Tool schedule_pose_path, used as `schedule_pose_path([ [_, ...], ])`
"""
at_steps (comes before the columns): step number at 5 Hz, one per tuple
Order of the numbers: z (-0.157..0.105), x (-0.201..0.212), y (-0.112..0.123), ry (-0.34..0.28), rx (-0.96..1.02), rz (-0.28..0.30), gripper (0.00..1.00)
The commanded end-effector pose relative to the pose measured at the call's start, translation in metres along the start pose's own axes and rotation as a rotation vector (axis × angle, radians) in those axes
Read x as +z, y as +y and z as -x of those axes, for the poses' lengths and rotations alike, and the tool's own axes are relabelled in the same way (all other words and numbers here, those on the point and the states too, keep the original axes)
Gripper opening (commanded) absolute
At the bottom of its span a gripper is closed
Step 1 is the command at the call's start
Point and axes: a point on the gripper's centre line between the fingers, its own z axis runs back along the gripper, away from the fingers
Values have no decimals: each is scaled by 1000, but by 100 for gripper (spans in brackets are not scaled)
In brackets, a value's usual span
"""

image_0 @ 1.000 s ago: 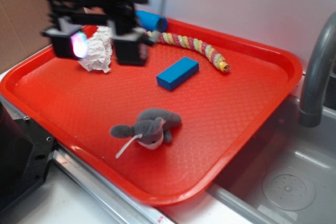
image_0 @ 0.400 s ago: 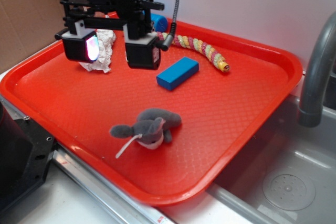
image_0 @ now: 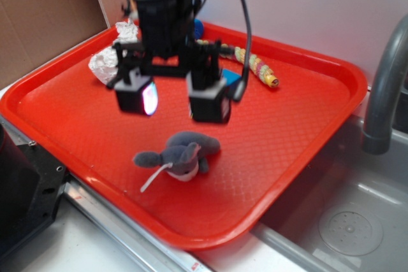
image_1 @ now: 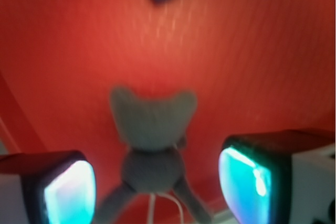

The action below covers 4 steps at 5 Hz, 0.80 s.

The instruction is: Grab the gray animal.

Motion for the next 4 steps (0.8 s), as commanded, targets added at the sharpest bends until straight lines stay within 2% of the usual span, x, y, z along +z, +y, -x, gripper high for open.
schedule_pose_path([
  [1,-22,-30,-17,43,-51,-8,100],
  [2,-38,-51,-25,54,-94,-10,100],
  [3,-33,-48,-24,24,-134,-20,81],
  [4,-13,-48,-6,61,-122,-28,0],
])
